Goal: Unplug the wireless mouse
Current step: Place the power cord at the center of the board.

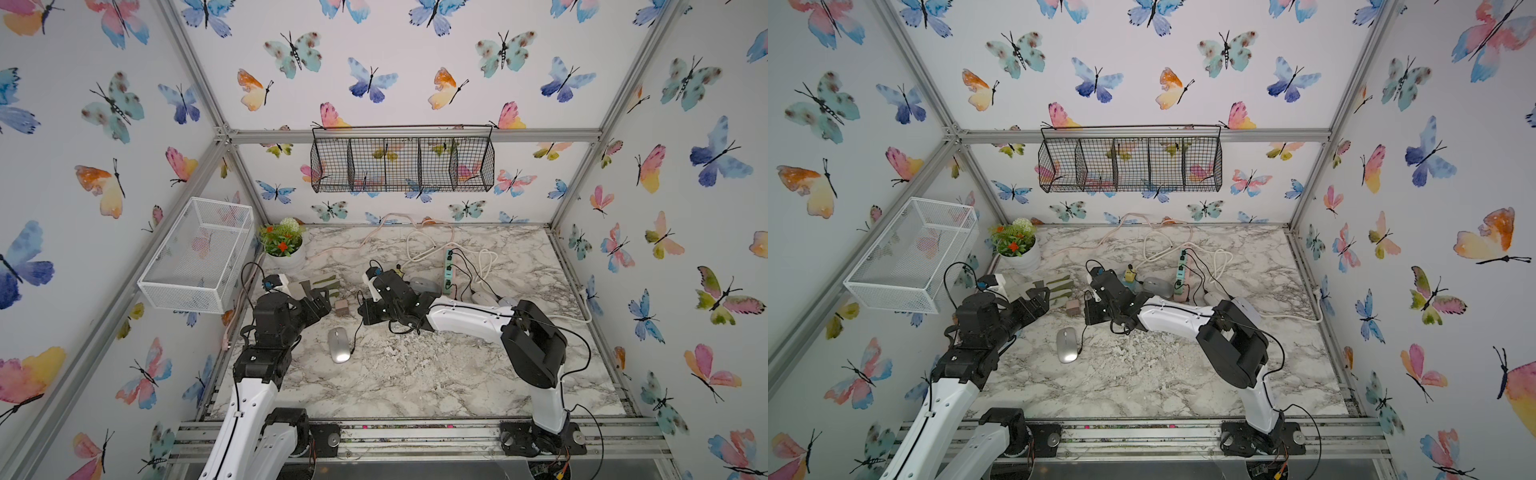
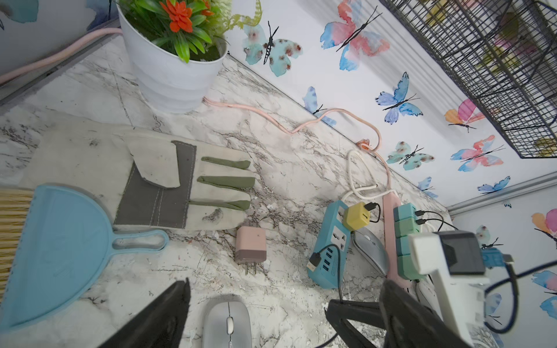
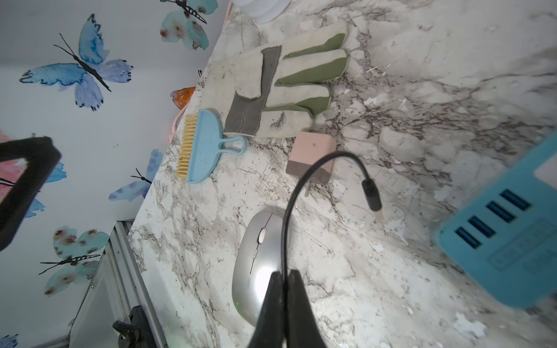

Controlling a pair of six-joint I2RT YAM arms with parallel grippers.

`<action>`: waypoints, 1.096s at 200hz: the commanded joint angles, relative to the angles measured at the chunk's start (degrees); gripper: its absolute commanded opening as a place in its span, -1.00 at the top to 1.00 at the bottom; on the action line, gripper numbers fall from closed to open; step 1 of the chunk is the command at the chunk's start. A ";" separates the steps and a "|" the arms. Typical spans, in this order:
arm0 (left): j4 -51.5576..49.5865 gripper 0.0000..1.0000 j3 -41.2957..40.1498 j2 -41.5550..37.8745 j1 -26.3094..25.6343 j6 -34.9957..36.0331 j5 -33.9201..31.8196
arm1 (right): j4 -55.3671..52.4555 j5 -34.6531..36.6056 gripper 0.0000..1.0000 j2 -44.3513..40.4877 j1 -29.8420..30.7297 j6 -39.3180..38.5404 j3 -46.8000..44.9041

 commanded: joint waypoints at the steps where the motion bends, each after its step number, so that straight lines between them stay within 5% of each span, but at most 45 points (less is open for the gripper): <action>1: -1.50 -0.97 -0.28 -0.69 0.31 0.61 1.27 | -4.75 -3.46 0.97 3.46 -0.45 -0.56 1.10; 60: -0.77 -0.97 -0.61 -0.37 0.27 0.30 3.31 | -9.13 -1.74 0.93 3.56 -1.91 -3.89 -2.14; 158: -0.12 -0.97 -0.46 0.93 0.31 0.24 5.33 | -1.31 -11.41 0.89 9.43 -3.44 -7.28 3.91; 177: -0.03 -0.97 0.05 1.70 0.25 1.11 6.09 | -1.33 -8.95 0.67 8.43 -3.44 -7.44 3.71; 219: 0.99 -0.97 0.95 3.27 -0.02 3.05 9.06 | 3.35 -5.10 -0.20 0.65 -3.44 -7.96 -4.10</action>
